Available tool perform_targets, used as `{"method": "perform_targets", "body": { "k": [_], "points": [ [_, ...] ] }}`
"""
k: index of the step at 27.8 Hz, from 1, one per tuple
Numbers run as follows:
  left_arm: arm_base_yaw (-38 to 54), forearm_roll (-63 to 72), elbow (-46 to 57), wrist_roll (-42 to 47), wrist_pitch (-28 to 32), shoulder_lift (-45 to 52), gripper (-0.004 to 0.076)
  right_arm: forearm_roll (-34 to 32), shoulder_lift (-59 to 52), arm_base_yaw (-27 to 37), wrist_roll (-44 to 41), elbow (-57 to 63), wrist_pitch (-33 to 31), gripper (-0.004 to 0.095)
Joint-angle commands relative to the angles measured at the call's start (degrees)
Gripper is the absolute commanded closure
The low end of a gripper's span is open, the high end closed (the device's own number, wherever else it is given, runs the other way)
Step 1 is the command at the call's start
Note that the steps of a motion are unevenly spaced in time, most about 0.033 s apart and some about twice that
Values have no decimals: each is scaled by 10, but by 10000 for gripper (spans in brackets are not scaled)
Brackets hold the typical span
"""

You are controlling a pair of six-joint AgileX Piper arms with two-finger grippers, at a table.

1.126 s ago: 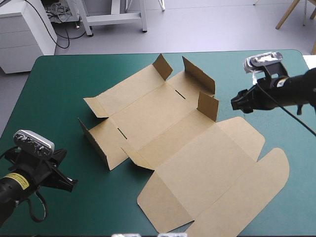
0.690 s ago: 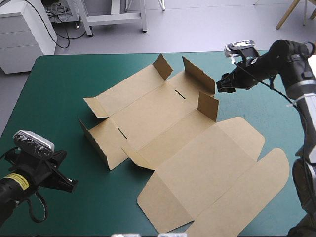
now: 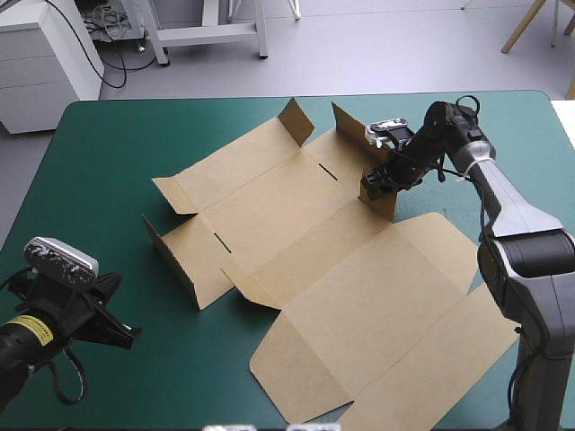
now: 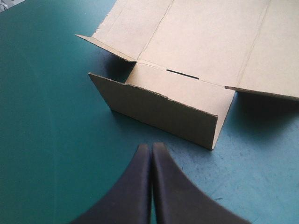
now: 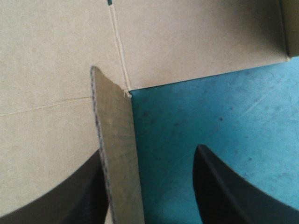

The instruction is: Fold the box

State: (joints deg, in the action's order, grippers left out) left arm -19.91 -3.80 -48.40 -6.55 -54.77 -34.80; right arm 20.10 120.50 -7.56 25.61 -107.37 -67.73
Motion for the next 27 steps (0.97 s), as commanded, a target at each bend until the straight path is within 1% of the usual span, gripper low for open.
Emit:
{"method": "perform_targets", "body": {
  "k": [1,2,4,5,6,10,14,17,19,24,27],
  "points": [
    [-3,-1,-20,7,31,-5,734,21,-32,1,9,-19,19,552],
    [-3,-2,-20,7,31,-5,734,32,-32,1,18,-19,21,647],
    [-3,-6,-20,7,32,-5,734,41,-32,1,32,-19,21,792],
    [-3,-12,-20,7,37,-5,734,46,-32,1,42,-19,21,897],
    [-3,-17,-20,7,41,-5,734,51,-32,1,63,-19,22,922],
    [-3,-17,-20,7,42,-5,734,60,-32,1,129,-26,24,927],
    [-3,-17,-20,7,42,-5,734,62,-32,-5,176,-46,30,927],
    [-3,-17,-20,7,42,-5,734,60,-32,-22,233,-66,33,928],
    [-3,-17,-20,7,42,-5,734,58,-32,-34,285,-77,42,927],
    [-3,-17,-20,7,42,-5,734,61,-32,-74,439,-83,97,928],
    [-3,-17,-20,7,42,-5,734,61,-32,-101,514,-83,111,928]
  ]
}}
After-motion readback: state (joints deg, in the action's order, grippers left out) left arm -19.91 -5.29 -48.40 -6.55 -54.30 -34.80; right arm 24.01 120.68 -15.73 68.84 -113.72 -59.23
